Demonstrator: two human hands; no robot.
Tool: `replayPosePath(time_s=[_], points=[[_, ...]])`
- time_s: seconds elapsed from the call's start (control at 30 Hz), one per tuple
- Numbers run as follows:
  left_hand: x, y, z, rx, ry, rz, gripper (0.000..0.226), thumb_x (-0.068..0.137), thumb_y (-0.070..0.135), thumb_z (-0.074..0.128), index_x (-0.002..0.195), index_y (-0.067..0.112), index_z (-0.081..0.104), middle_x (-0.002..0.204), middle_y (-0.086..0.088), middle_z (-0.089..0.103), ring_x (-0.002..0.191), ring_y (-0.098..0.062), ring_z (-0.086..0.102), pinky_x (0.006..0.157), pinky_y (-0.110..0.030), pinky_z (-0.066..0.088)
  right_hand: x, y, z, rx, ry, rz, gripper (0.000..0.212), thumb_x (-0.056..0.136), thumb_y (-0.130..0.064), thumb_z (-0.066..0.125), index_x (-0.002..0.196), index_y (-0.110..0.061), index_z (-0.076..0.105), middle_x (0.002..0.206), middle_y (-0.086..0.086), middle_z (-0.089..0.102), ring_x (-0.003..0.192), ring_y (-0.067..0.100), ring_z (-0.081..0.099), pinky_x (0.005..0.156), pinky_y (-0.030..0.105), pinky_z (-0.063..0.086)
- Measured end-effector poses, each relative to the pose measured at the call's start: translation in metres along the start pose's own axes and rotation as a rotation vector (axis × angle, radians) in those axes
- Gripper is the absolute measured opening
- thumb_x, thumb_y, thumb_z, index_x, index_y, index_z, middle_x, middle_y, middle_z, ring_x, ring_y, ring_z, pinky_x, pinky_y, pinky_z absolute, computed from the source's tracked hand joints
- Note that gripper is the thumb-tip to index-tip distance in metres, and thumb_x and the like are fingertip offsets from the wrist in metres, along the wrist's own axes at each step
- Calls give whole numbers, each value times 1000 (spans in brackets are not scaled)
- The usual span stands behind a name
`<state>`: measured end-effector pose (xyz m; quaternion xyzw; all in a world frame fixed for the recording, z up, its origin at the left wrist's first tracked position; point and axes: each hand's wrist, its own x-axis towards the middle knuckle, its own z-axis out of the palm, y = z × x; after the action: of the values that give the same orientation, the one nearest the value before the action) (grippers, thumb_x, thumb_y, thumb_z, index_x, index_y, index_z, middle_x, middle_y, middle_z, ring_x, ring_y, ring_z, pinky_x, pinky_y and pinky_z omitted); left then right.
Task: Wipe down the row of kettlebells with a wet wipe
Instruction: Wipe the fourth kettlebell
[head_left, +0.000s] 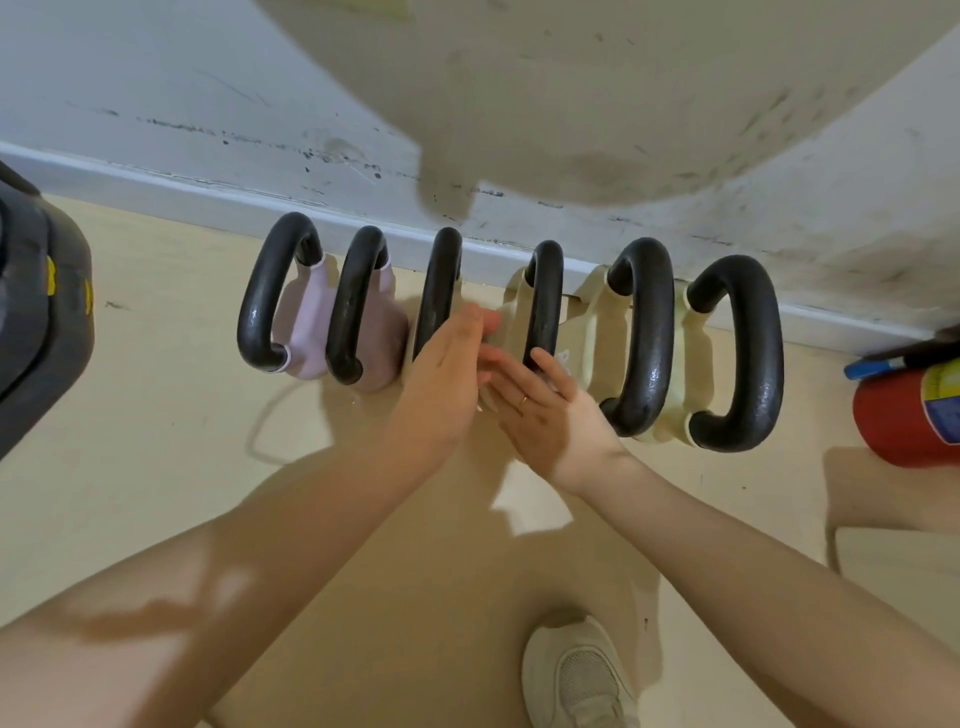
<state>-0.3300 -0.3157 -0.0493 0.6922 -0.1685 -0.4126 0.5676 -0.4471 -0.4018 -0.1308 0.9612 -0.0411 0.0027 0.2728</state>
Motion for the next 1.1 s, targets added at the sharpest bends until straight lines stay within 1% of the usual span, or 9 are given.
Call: replayPosePath(time_s=[0.2, 0.3, 0.33, 0.37, 0.5, 0.63, 0.73, 0.93, 1.1], points=[[-12, -3, 19, 121, -103, 63, 32, 99, 27, 30, 127, 22, 45, 116, 15, 47, 103, 13, 45, 81, 2, 36, 32, 21, -12, 960, 96, 606, 61, 100, -36, 26, 145, 4, 15, 156, 19, 6, 145, 31, 4, 119, 39, 9], [-10, -14, 30, 114, -55, -21, 36, 99, 31, 27, 124, 19, 51, 121, 1, 58, 110, -3, 54, 98, -20, 40, 45, 33, -31, 1621, 49, 870, 63, 100, -23, 35, 148, -10, -4, 157, 8, 5, 140, 11, 14, 113, 15, 17], [-7, -15, 32, 127, -35, -65, 39, 99, 33, 28, 128, 16, 48, 126, -4, 57, 116, -12, 53, 104, -30, 38, 47, 34, -36, 1801, -3, 954, 63, 100, -21, 35, 148, -15, -5, 150, 3, 21, 128, 8, 32, 109, 33, 34], [-5, -15, 33, 120, -24, -95, 39, 99, 34, 29, 128, 16, 48, 128, -5, 57, 119, -17, 52, 106, -35, 38, 48, 33, -40, 1886, -65, 1031, 62, 101, -23, 35, 149, -20, -5, 138, -2, 34, 111, 5, 42, 82, 20, 35], [1, -17, 33, 30, -34, -130, 30, 99, 29, 29, 96, 29, 59, 102, 4, 64, 101, -9, 58, 87, -25, 45, 43, 19, -44, 1855, -19, 1173, 47, 100, -23, 37, 144, -21, 22, 112, -3, 53, 92, 7, 57, 74, 15, 49], [4, -17, 32, 4, -29, -144, 37, 99, 36, 27, 114, 27, 60, 107, 6, 67, 102, -6, 60, 84, -23, 44, 50, 23, -36, 1903, 7, 1324, 56, 98, -32, 38, 146, -23, 11, 131, 1, 48, 115, 20, 51, 98, 40, 44], [4, -15, 32, -5, -42, -169, 39, 98, 37, 28, 122, 26, 57, 110, 6, 66, 101, -4, 59, 77, -20, 42, 52, 18, -36, 1886, 57, 1463, 67, 93, -39, 47, 146, -27, 8, 129, -2, 44, 111, 16, 52, 94, 37, 46], [1, -14, 27, 25, -90, -104, 32, 99, 36, 29, 100, 33, 60, 103, 7, 68, 100, -5, 60, 82, -20, 43, 15, 10, -70, 1551, 446, 1172, 24, 92, -20, 51, 115, -17, 52, 116, 2, 52, 107, 15, 54, 92, 30, 47], [0, -18, 22, 6, -119, -164, 34, 97, 43, 28, 102, 35, 60, 107, 13, 64, 109, -3, 54, 85, -17, 36, 12, -4, -67, 1843, 66, 1346, 22, 96, -18, 42, 107, -16, 60, 107, 5, 64, 98, 12, 59, 91, 33, 48]])
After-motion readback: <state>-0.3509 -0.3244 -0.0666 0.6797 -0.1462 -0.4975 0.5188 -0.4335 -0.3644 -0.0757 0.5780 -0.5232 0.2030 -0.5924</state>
